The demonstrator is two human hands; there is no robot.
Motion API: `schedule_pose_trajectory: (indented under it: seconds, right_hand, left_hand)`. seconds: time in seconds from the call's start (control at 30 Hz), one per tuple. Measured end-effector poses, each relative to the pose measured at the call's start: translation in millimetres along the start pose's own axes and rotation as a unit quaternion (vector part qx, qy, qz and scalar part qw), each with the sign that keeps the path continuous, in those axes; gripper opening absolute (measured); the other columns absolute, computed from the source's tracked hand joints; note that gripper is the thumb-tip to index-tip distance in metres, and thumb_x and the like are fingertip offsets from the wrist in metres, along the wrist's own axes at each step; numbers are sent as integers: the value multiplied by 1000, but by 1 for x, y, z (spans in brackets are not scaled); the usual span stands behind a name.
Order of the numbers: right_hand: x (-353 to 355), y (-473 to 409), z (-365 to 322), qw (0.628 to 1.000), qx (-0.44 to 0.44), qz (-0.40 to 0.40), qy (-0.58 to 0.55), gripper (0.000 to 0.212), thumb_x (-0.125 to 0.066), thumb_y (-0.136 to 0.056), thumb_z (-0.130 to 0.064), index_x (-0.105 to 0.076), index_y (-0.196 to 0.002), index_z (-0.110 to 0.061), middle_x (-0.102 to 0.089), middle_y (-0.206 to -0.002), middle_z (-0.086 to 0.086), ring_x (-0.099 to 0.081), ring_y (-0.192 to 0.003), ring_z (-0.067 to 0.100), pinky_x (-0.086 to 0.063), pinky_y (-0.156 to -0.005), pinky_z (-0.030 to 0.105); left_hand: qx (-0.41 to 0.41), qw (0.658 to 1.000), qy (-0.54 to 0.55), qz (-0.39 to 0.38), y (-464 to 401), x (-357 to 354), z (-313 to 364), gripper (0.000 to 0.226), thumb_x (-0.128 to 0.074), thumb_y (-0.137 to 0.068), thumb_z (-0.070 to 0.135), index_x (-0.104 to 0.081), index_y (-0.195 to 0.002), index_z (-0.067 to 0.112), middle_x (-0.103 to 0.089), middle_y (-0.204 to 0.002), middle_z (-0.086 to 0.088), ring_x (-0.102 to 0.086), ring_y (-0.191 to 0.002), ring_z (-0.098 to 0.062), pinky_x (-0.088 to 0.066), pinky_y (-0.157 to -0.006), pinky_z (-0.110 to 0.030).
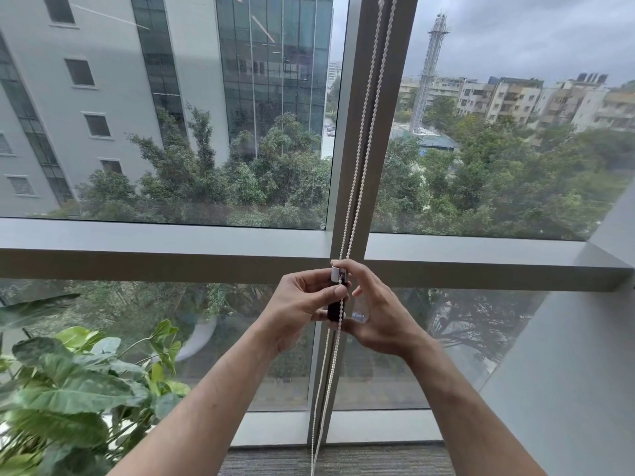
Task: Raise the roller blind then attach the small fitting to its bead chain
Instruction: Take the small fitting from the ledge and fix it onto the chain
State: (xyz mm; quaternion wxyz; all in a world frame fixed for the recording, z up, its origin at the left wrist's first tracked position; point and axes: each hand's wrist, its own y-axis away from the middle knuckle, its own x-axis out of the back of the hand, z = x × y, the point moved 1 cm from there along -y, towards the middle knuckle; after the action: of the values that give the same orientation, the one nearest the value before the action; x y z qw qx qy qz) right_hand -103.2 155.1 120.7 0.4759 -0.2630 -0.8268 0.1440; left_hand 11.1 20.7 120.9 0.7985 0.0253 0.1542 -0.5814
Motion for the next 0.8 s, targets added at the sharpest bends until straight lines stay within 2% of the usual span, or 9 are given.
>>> schedule_pose_trajectory:
  seconds: [0.07, 0.23, 0.43, 0.53, 0.63, 0.7, 0.77, 0.8]
  right_hand:
    - [-1, 0, 3, 1000, -3, -4, 5, 94, -85, -71, -21, -30, -146, -34, -52, -140, -4, -51, -124, 11, -48, -101, 38]
    - [-2, 2, 8, 1000, 0, -7, 2, 93, -83, -74, -27, -27, -147, -35, -51, -141, -3, -49, -126, 11, -48, -102, 38]
    - [-5, 3, 14, 1000, 5, 9, -25, 91, -85, -74, -22, -31, -146, -33, -47, -144, -3, -49, -128, 11, -47, -105, 37]
    - [-6, 7, 15, 999, 11, 18, -40, 93, -86, -71, -14, -35, -144, -38, -33, -154, -8, -40, -140, 8, -48, -105, 34]
    - [-9, 13, 17, 992, -42, 1, -115, 104, -80, -72, -2, -26, -146, -51, -18, -160, -15, -43, -135, 1, -56, -91, 27]
    - [-10, 18, 19, 968, -96, 12, -231, 100, -68, -73, 4, -28, -145, -53, -23, -158, -11, -52, -131, 11, -58, -88, 34]
    - [-10, 22, 19, 909, -154, 39, -386, 84, -64, -73, -3, -36, -142, -43, -37, -152, 0, -60, -124, 21, -58, -89, 43]
    - [-10, 23, 19, 871, -181, 42, -455, 76, -66, -75, -13, -39, -142, -36, -44, -147, 8, -63, -120, 25, -58, -90, 45]
  left_hand:
    - [-2, 1000, 11, -1, -2, 0, -2, 50, -89, -67, 28, -75, -111, 10, -77, -99, -8, -71, -86, -19, -56, -83, -53]
    - [-3, 999, 30, 12, -5, -3, -5, 49, -88, -65, 24, -75, -109, 6, -77, -94, -12, -71, -81, -21, -60, -78, -40]
    - [-12, 1000, 20, 16, -7, -4, -9, 39, -84, -69, 18, -77, -106, 9, -78, -95, -11, -71, -80, -21, -59, -80, -37]
    - [-23, 999, 11, 23, -6, -3, -10, 36, -83, -69, 13, -77, -104, 10, -78, -96, -11, -73, -85, -19, -59, -80, -31]
    - [-47, 998, -18, 25, -5, -2, -12, 36, -82, -69, 5, -76, -105, 8, -78, -97, -11, -73, -87, -16, -57, -75, -25]
    - [-59, 997, -41, 23, -6, -3, -13, 33, -81, -72, -1, -77, -102, 11, -78, -91, -7, -72, -80, -13, -57, -67, -24]
    - [-69, 995, -68, 23, -5, -2, -16, 34, -80, -75, -7, -78, -101, 15, -78, -88, -5, -72, -78, -13, -57, -65, -24]
    - [-74, 994, -82, 24, -6, -2, -17, 35, -79, -76, -7, -78, -101, 17, -79, -89, -5, -73, -78, -14, -57, -64, -24]
